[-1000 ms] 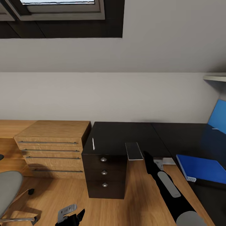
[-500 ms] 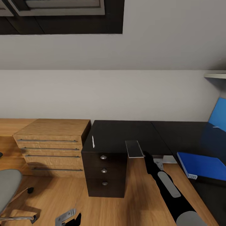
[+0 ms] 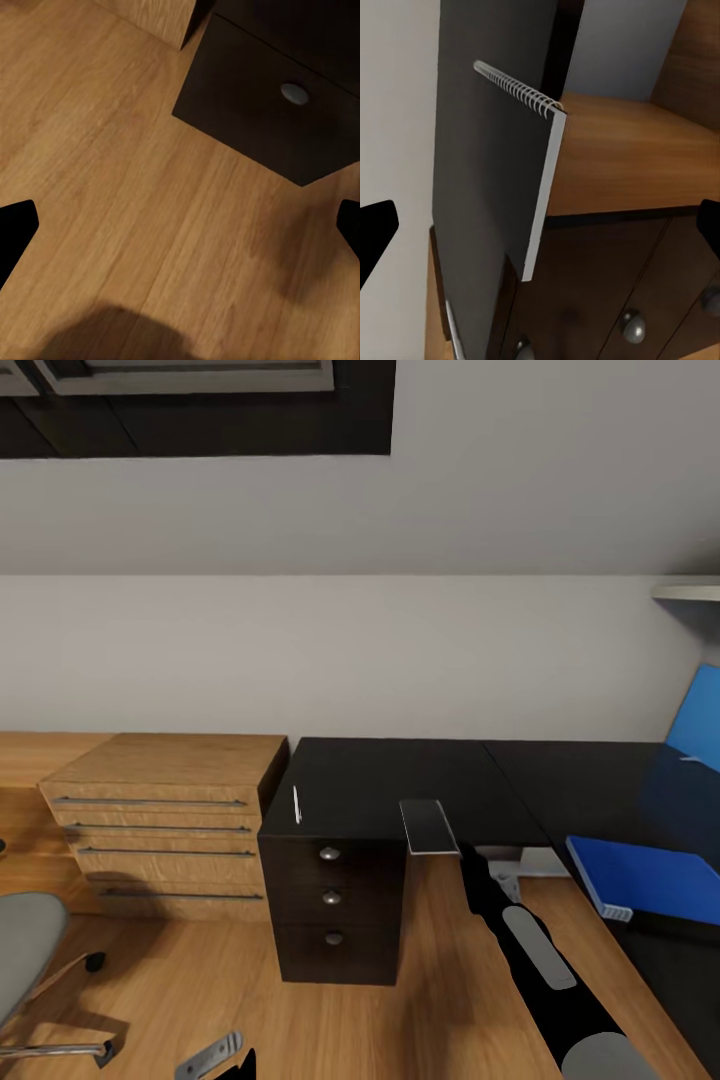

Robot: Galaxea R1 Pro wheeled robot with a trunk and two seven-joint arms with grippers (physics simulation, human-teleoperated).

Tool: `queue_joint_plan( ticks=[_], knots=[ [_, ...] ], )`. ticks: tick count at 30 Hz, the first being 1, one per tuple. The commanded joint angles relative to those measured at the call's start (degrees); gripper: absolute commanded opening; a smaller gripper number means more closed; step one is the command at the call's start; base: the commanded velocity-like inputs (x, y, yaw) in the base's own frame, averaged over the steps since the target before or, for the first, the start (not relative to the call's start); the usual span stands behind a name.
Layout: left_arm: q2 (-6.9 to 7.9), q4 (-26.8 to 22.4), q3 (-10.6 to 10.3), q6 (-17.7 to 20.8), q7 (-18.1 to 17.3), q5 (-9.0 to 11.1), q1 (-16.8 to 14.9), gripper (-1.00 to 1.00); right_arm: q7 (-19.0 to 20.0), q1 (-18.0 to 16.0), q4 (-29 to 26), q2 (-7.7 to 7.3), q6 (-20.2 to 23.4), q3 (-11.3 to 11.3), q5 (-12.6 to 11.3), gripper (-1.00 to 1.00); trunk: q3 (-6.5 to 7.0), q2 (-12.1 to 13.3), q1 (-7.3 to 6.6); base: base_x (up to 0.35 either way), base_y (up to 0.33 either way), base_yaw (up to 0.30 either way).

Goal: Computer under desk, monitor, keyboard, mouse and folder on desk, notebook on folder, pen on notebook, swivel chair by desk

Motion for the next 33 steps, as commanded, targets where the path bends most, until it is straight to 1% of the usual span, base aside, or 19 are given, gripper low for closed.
queue_joint_plan(
  ticks=[1,10,11,12,15,19,33],
  knots=[
    [0.04,-0.06,-0.2,-0.37,0.21,0.38,-0.09,1.0,-0.3,-0.03,-0.09,-0.04,-0.05,0.14,-0.27,1.0,-0.24,-0.45,0.22,0.0,0.0,0.0],
    [-0.02,-0.02,-0.22,-0.38,0.23,0.33,-0.09,1.0,-0.17,-0.03,-0.09,-0.01,0.08,0.26,-0.36,1.0,-1.86,-4.06,2.2,0.0,0.0,0.0],
    [-0.02,-0.02,-0.22,-0.38,0.23,0.33,-0.09,1.0,0.03,-0.03,-0.09,-0.02,0.11,0.28,-0.4,1.0,-2.04,-4.46,2.42,0.0,0.0,0.0],
    [-0.03,-0.02,-0.28,-0.43,0.23,0.33,-0.09,1.0,1.44,-0.03,-0.09,-0.02,0.18,0.34,-0.54,1.0,-2.22,-4.86,2.64,0.0,0.0,0.0],
    [-0.03,-0.02,-0.29,-0.41,0.23,0.32,-0.09,1.0,2.28,-0.03,-0.09,0.01,0.65,0.52,-0.6,1.0,-2.76,-6.06,3.3,0.0,0.0,0.0],
    [-0.03,-0.02,-0.3,-0.45,0.23,0.32,-0.09,1.0,2.52,-0.03,-0.09,0.06,1.72,0.58,-0.61,1.0,-3.48,-7.67,4.18,0.0,0.0,0.0],
    [-0.03,-0.02,-0.28,-0.39,0.23,0.32,-0.09,1.0,4.33,-0.03,-0.09,0.02,2.07,0.58,-0.69,1.0,-5.99,-13.28,7.25,0.0,0.0,0.0]
  ],
)
